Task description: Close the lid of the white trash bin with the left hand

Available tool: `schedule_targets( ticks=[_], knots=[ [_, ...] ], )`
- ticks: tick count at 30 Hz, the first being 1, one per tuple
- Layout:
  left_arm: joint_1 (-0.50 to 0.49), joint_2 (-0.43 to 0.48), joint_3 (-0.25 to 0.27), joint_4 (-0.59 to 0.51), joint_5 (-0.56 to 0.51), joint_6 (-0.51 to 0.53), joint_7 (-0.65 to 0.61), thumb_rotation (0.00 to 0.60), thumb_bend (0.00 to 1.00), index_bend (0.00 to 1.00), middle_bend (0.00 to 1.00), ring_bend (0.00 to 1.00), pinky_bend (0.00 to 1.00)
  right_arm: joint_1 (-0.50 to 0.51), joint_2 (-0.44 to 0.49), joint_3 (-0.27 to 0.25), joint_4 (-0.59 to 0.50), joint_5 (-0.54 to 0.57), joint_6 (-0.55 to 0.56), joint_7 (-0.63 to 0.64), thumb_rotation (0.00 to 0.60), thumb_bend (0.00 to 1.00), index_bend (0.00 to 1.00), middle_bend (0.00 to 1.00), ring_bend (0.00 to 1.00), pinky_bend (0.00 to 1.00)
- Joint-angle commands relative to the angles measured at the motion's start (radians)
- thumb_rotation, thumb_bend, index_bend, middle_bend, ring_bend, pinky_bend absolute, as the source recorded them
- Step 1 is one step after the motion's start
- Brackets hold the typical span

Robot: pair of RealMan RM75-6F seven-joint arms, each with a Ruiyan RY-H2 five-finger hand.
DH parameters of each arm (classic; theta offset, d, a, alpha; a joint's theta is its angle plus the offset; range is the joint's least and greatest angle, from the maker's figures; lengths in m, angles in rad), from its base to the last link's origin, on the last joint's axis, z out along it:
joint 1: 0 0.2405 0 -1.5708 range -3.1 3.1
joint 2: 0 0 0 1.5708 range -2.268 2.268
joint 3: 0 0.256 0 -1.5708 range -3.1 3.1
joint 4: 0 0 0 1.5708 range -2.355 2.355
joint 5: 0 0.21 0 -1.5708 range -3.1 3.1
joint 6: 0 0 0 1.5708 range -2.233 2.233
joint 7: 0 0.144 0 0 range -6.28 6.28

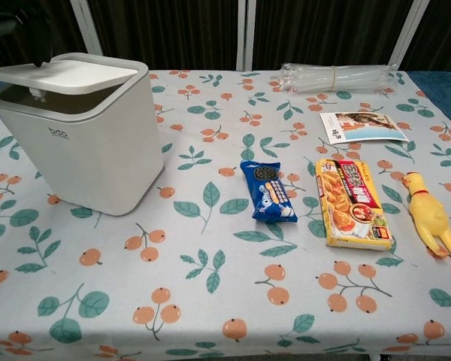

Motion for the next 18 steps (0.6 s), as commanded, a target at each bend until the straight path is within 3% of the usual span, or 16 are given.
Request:
schedule_targets(
  ticks=[1,14,18],
  knots=[
    [0.01,-0.012,0.006,0.009,0.005,0.008,-0.003,0.209,0.58,0.32,0.31,0.04,0.15,0.0,0.0,0.0,0.0,-0.003,0.003,0.004,0.6,0.27,0.0,0.0,0.0,0.0],
    [0.077,-0.087,0.031,0.031,0.08,0.101,0.017,0.211,0.58,0.34,0.31,0.04,0.14,0.002,-0.006,0.0,0.006,0.004,-0.006,-0.001,0.6,0.27,0.0,0.0,0.0,0.0],
    [0.083,-0.103,0.04,0.028,0.092,0.112,0.043,0.237,0.58,0.35,0.31,0.04,0.14,0.001,-0.005,0.001,0.006,0.006,-0.005,0.0,0.6,0.27,0.0,0.0,0.0,0.0]
  ],
)
